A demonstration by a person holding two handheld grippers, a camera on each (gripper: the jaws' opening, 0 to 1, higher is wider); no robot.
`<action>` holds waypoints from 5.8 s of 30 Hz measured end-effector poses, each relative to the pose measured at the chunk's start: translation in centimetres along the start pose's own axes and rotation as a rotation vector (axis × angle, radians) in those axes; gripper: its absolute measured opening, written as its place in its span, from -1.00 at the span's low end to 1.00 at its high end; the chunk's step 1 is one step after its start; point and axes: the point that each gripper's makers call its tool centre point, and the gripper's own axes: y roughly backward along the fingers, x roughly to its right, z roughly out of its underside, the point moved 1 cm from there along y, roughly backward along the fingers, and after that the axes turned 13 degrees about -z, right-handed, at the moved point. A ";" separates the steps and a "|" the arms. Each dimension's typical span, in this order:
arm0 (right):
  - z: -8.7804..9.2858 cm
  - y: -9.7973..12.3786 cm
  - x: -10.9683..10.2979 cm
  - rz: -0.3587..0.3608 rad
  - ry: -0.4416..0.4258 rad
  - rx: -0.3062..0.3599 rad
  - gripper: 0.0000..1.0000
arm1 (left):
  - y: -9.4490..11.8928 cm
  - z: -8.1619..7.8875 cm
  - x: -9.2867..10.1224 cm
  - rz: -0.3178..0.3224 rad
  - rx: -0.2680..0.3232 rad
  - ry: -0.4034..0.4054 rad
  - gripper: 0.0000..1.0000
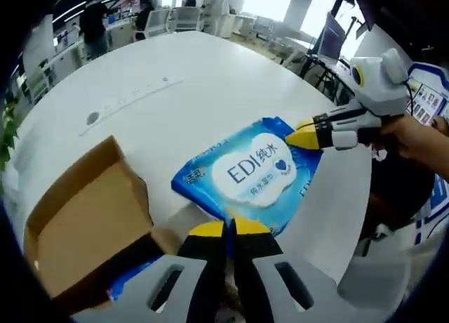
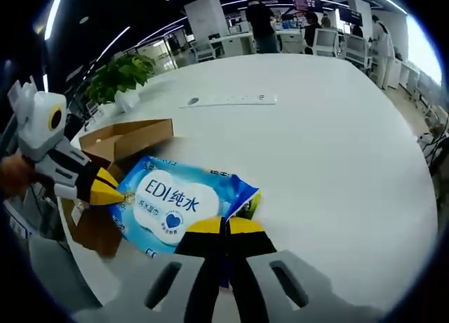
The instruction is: Operate the shoe box by opening the lid, removing the specified soft item, and placing it in the target area until the item is outside and the box remains undamaged.
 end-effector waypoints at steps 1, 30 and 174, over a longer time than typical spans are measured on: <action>0.1 -0.2 0.1 0.000 -0.004 -0.002 -1.00 | 0.0 0.0 0.0 -0.001 -0.001 -0.005 -1.00; 1.4 -2.0 1.0 0.003 -0.008 -0.017 -1.00 | -1.6 1.2 -0.2 -0.059 -0.041 -0.156 -1.00; -0.1 -12.9 -20.9 -0.261 0.715 -0.347 -1.00 | 5.9 11.7 -8.7 0.160 0.029 -0.335 -1.00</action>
